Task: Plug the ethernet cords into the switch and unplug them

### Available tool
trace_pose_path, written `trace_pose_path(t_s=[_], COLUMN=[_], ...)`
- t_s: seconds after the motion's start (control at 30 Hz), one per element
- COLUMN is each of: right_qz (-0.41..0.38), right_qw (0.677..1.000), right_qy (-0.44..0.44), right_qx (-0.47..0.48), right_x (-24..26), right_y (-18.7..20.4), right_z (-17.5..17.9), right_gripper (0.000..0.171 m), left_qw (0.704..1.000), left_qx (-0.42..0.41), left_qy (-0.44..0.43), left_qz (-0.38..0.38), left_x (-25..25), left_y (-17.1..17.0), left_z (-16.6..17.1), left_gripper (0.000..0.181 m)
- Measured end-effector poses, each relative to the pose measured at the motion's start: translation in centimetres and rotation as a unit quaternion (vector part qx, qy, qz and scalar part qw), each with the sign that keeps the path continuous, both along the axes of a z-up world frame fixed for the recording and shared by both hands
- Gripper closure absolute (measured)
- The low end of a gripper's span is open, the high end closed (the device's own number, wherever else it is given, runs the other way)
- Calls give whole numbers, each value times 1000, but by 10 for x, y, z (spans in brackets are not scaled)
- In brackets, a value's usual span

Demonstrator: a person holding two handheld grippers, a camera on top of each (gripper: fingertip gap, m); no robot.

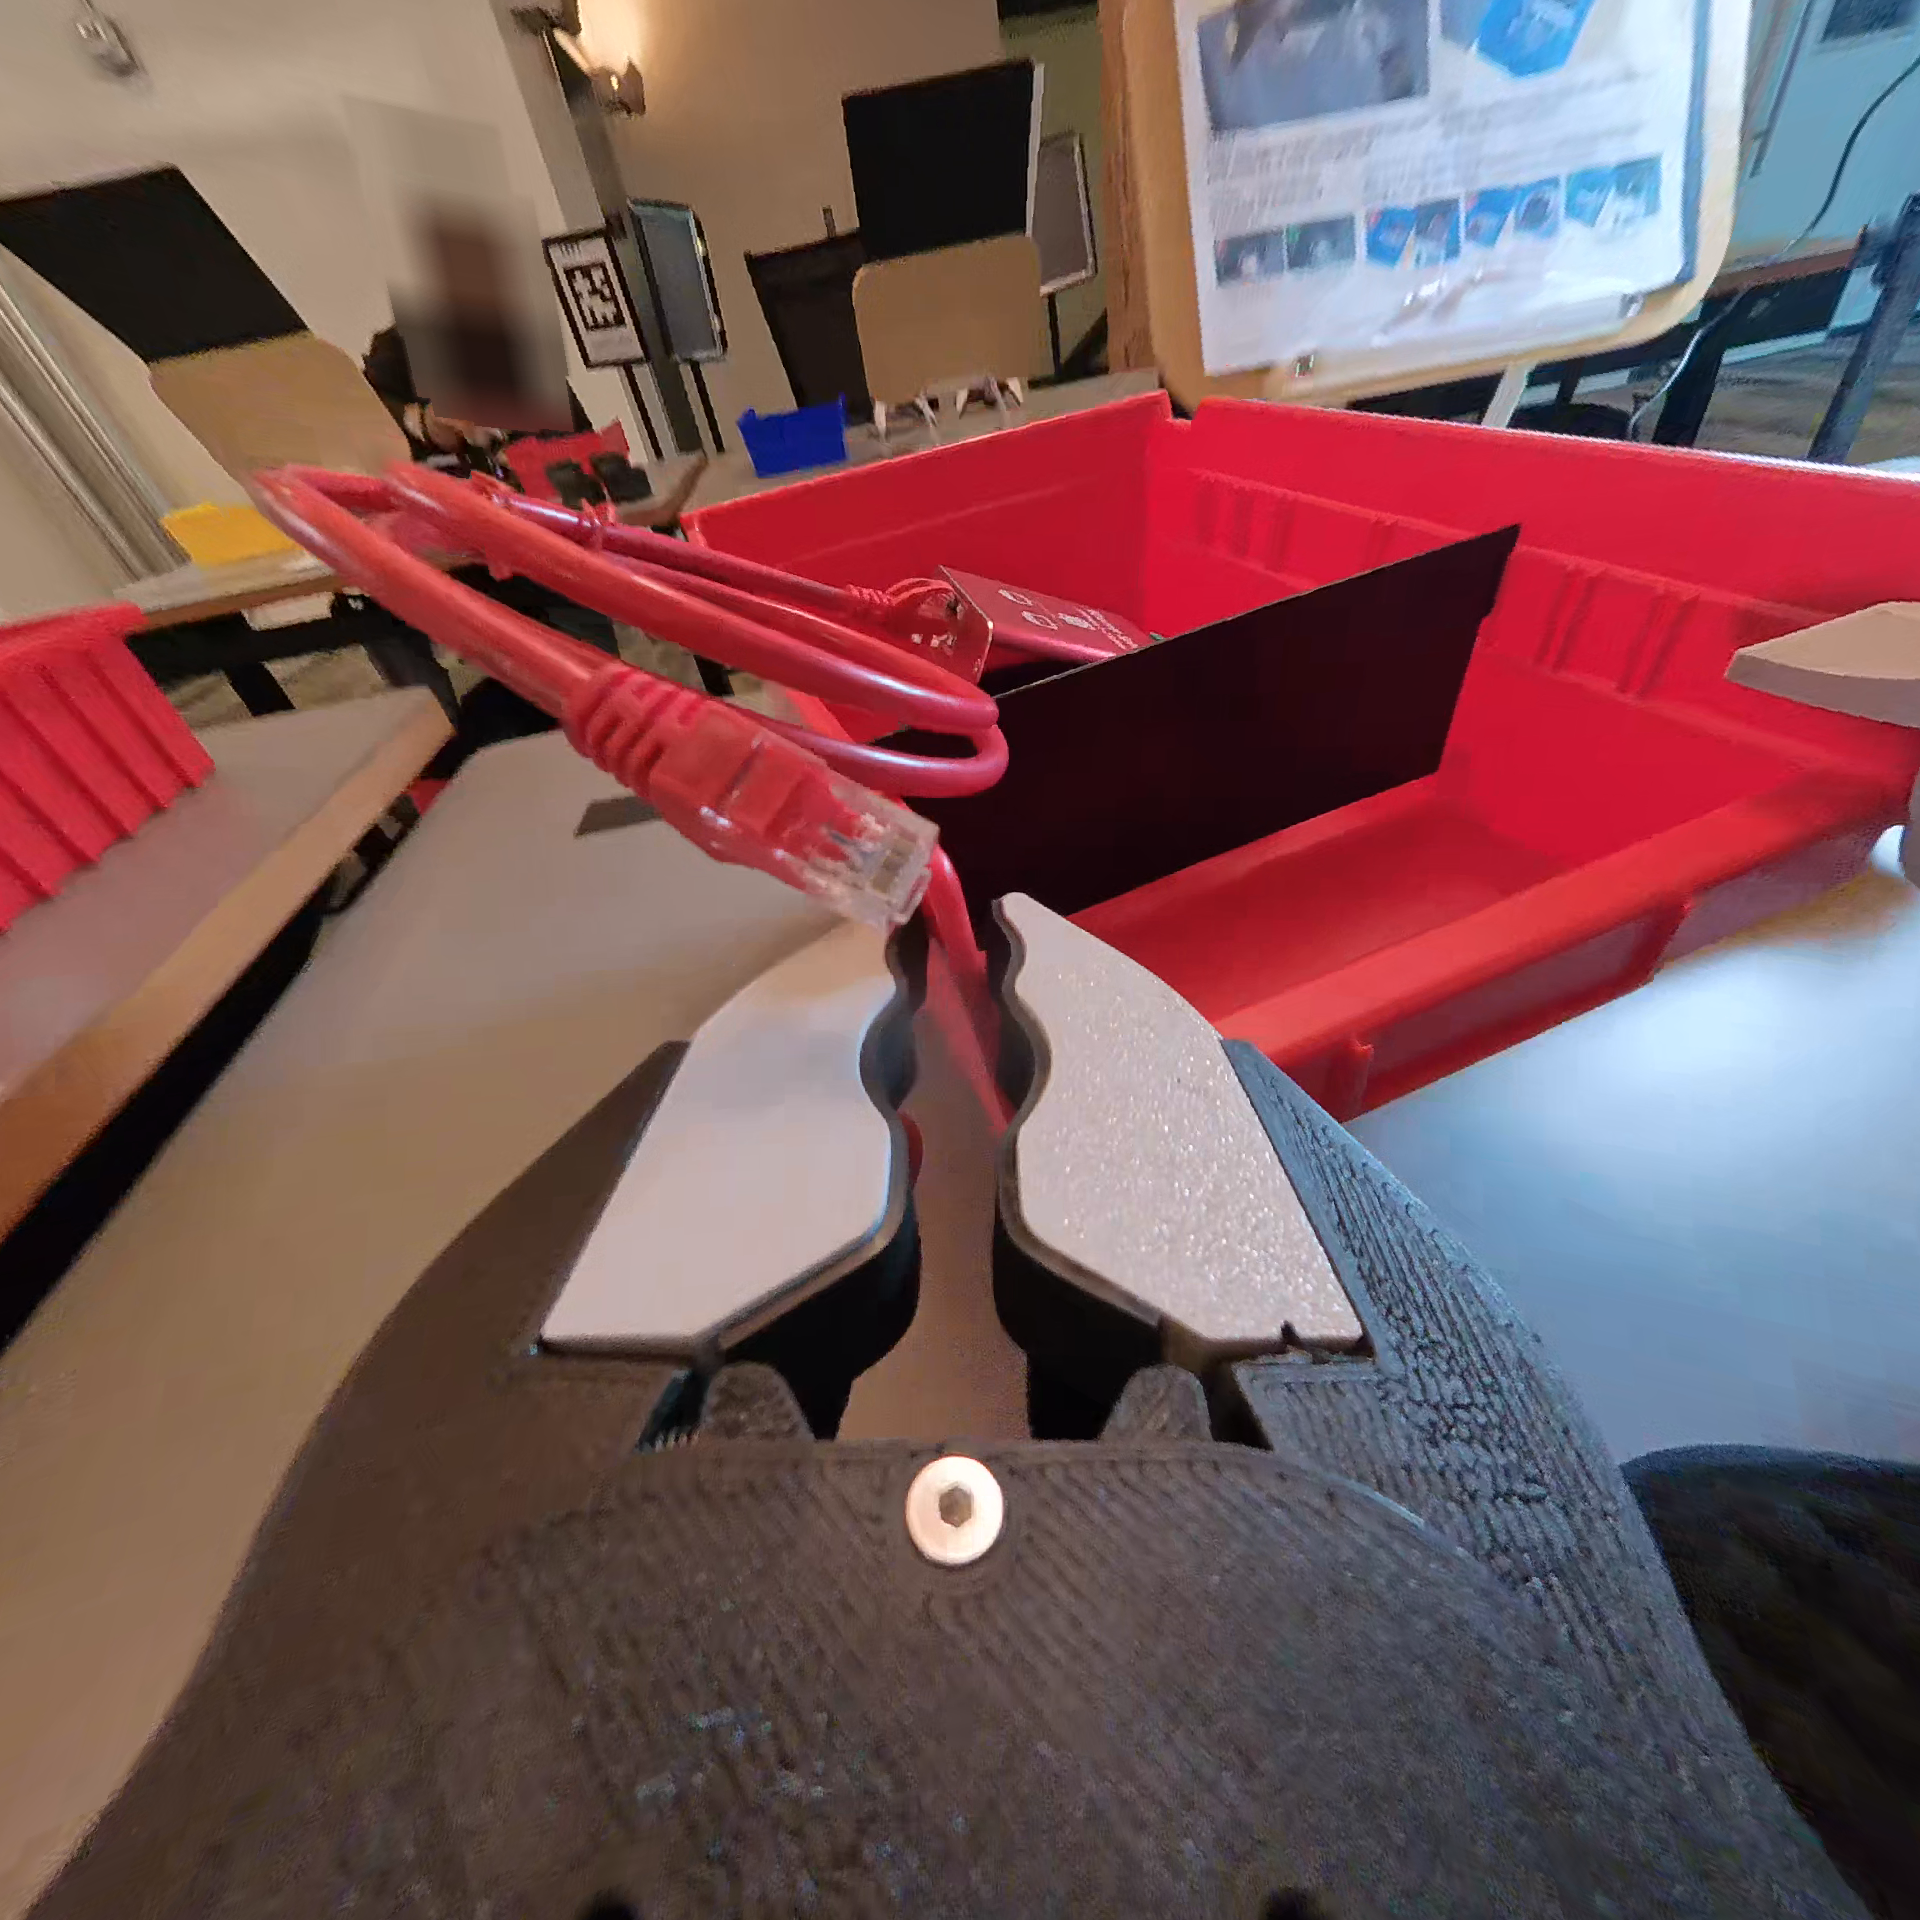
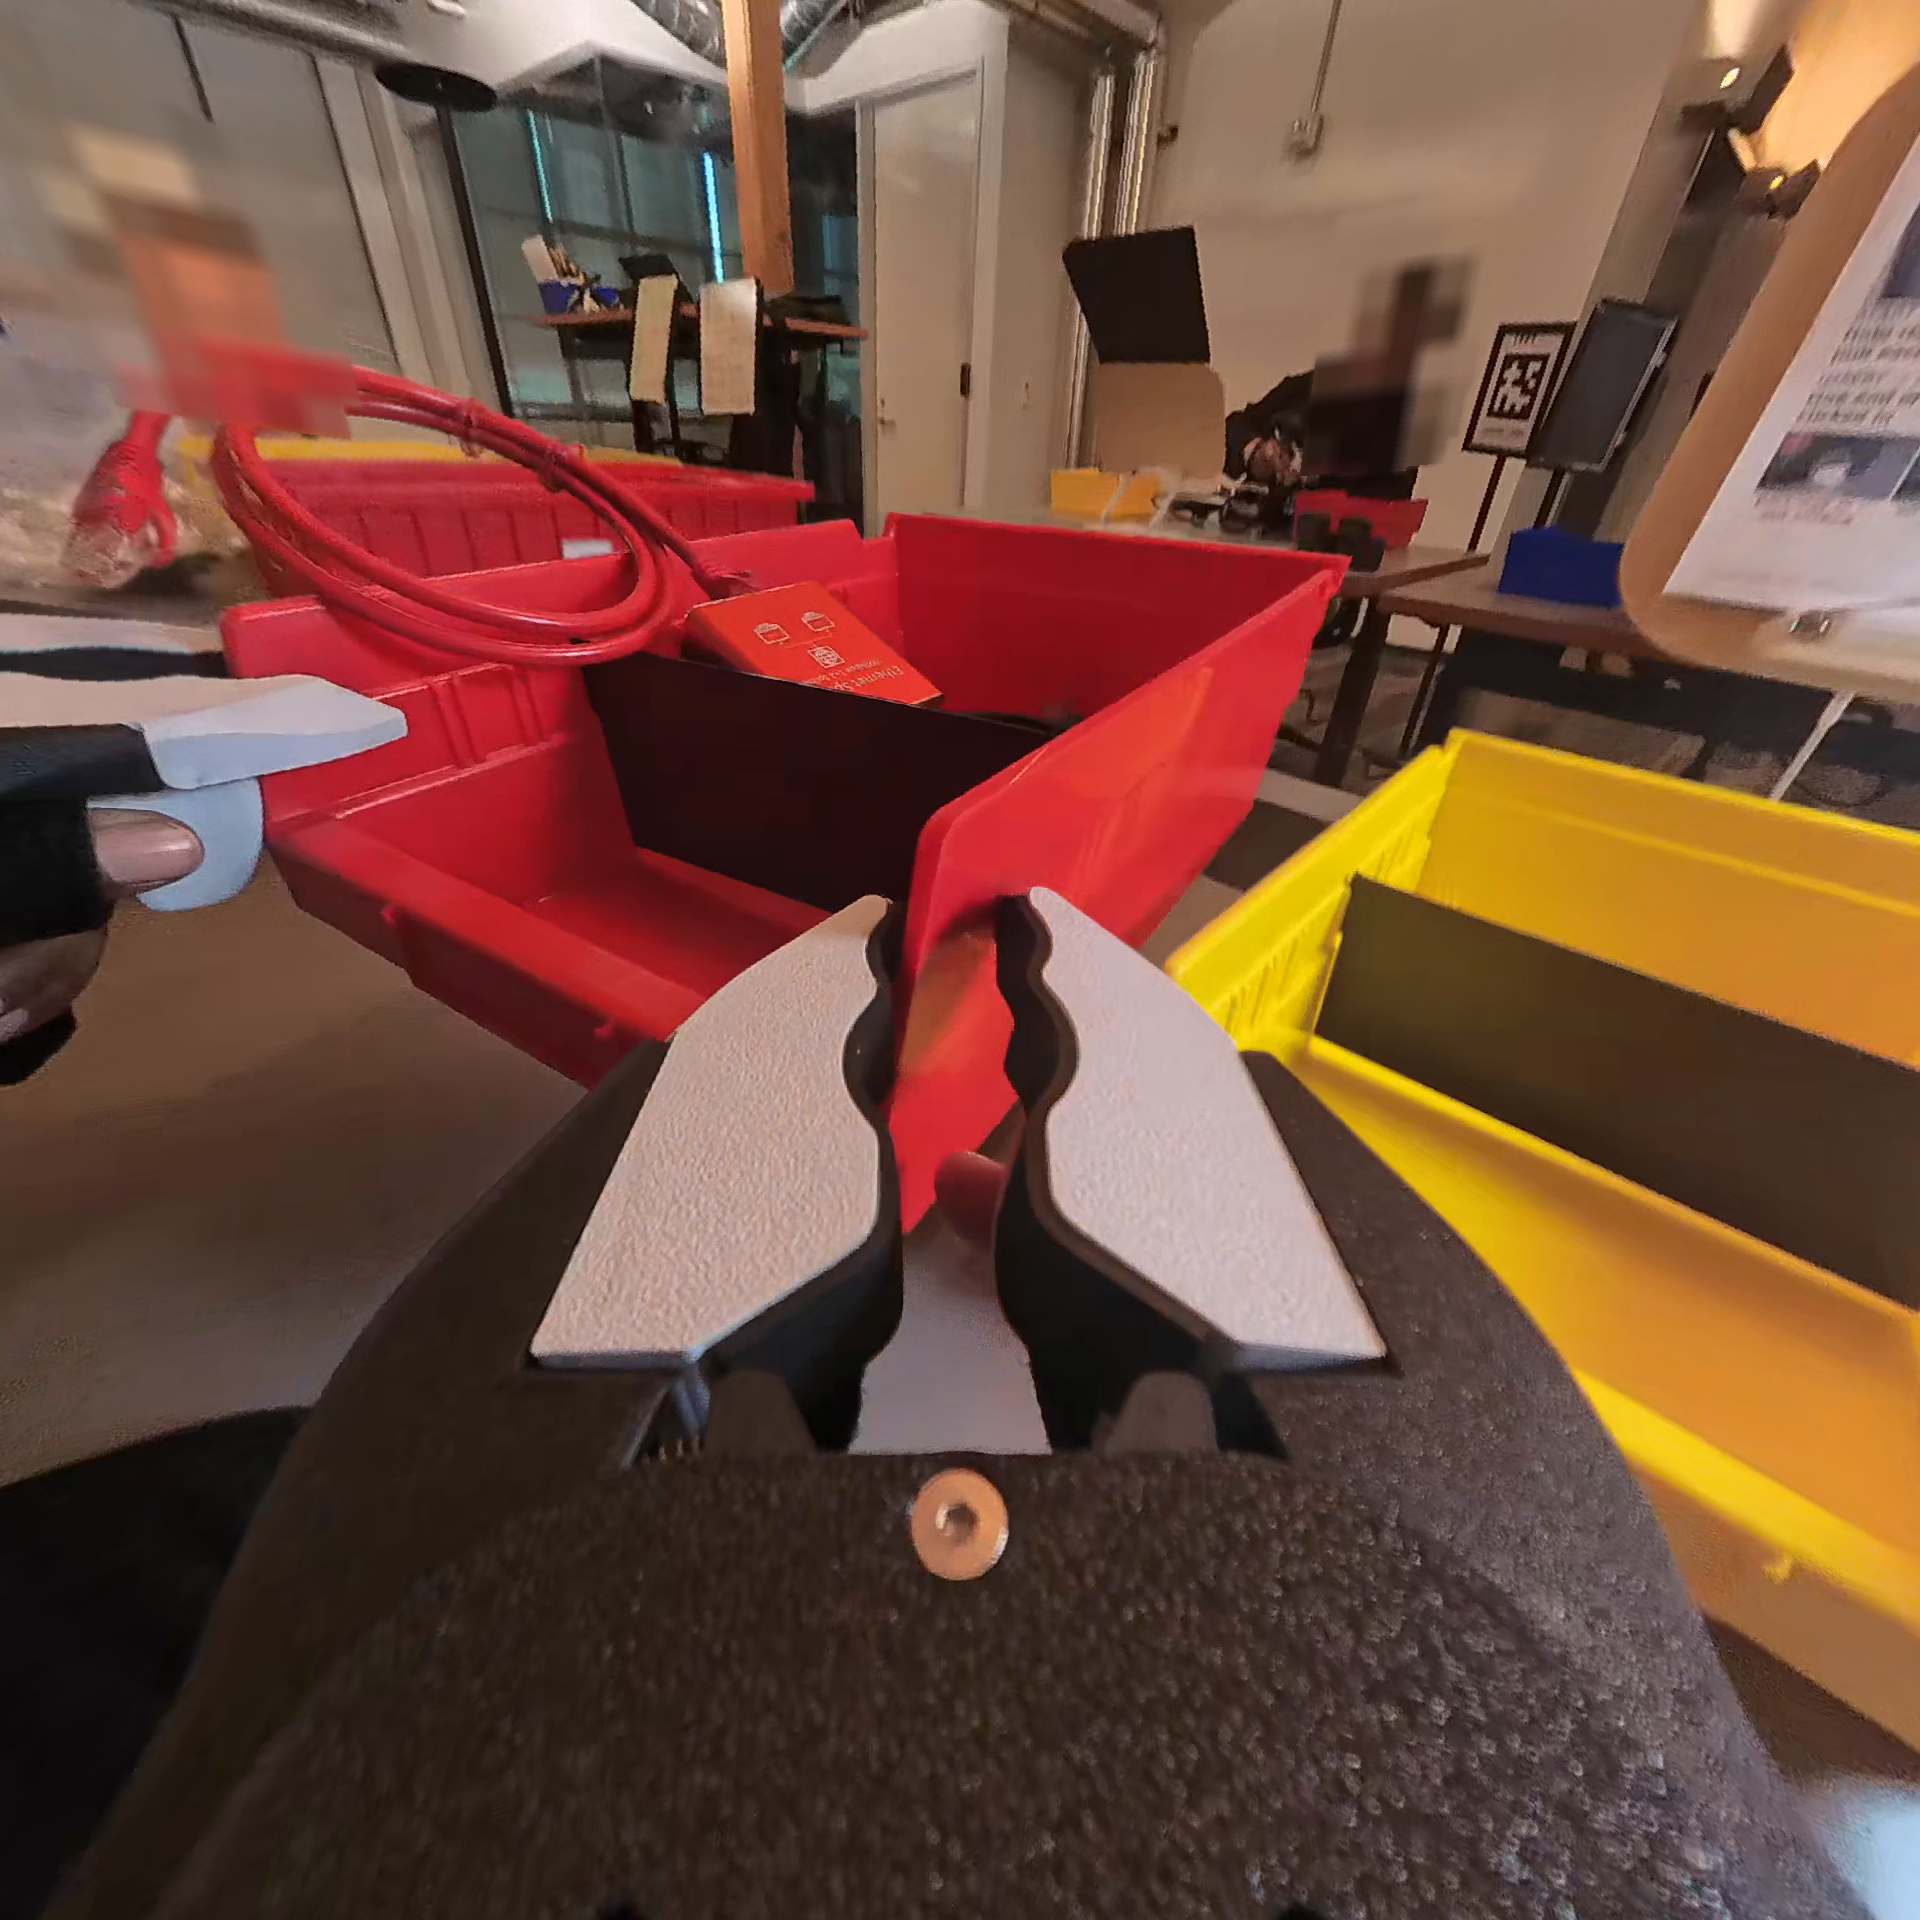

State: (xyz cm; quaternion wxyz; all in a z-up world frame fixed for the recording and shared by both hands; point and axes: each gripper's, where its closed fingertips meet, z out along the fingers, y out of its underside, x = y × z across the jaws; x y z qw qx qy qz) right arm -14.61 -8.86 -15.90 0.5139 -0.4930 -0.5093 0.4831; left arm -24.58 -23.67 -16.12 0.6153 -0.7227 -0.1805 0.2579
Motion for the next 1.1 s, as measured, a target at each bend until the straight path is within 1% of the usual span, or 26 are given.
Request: trace_pose_path(t_s=[0.07,0.17,0.23,0.27,0.3,0.33,0.37,0.4,0.47,0.53,0.6,0.7,0.77,0.83,0.87,0.9,0.93,0.97,1.03,1.1], right_qz=[-6,-1,12,24,44,62,74,83,95,101,93,113,131,136,143,144,140,140,132,120], right_qw=[1000,996,991,989,984,979,976,975,970,956,930,872,840,808,790,778,770,770,775,782], right_qy=[-28,-90,-131,-148,-171,-192,-203,-204,-223,-265,-322,-407,-437,-464,-479,-488,-487,-492,-504,-504], right_qx=[-1,-8,2,7,10,10,14,20,33,77,152,245,295,337,355,369,387,380,358,347], right_x=[-3,-8,-9,-8,-6,-2,3,10,22,31,34,38,35,31,31,31,30,32,44,63], right_y=[7,17,18,16,13,11,13,18,34,58,87,112,117,123,126,129,133,134,137,144], right_z=[-22,-57,-68,-68,-68,-65,-59,-51,-41,-44,-60,-88,-101,-115,-122,-127,-127,-126,-125,-124], right_gripper=[154,153,151,147,139,124,119,117,112,109,106,102,104,109,118,129,141,142,142,140], left_qw=[1000,999,997,995,994,993,994,995,998,999,996,984,969,941,920,897,878,861,831,808], left_qx=[-4,-36,-76,-96,-95,-76,-54,-33,-6,-23,-68,-123,-157,-220,-269,-326,-378,-416,-464,-503], left_qy=[-17,-22,-20,-36,-58,-75,-77,-65,-38,-9,33,80,89,72,61,51,48,44,24,35], left_qz=[-1,4,13,2,-21,-41,-57,-64,-43,-40,-46,-101,-170,-246,-278,-294,-290,-290,-305,-306], left_x=[-6,-11,-15,-16,-12,-10,-9,-12,-20,-16,-2,34,65,93,102,103,95,87,79,69], left_y=[8,18,20,20,20,18,12,3,-24,-40,-38,-11,19,51,63,71,76,79,83,84], left_z=[-24,-50,-61,-68,-71,-67,-58,-47,-24,-4,14,29,25,1,-19,-42,-62,-78,-103,-120], left_gripper=[172,171,171,169,166,155,147,141,138,137,139,140,135,130,128,125,123,121,119,127])
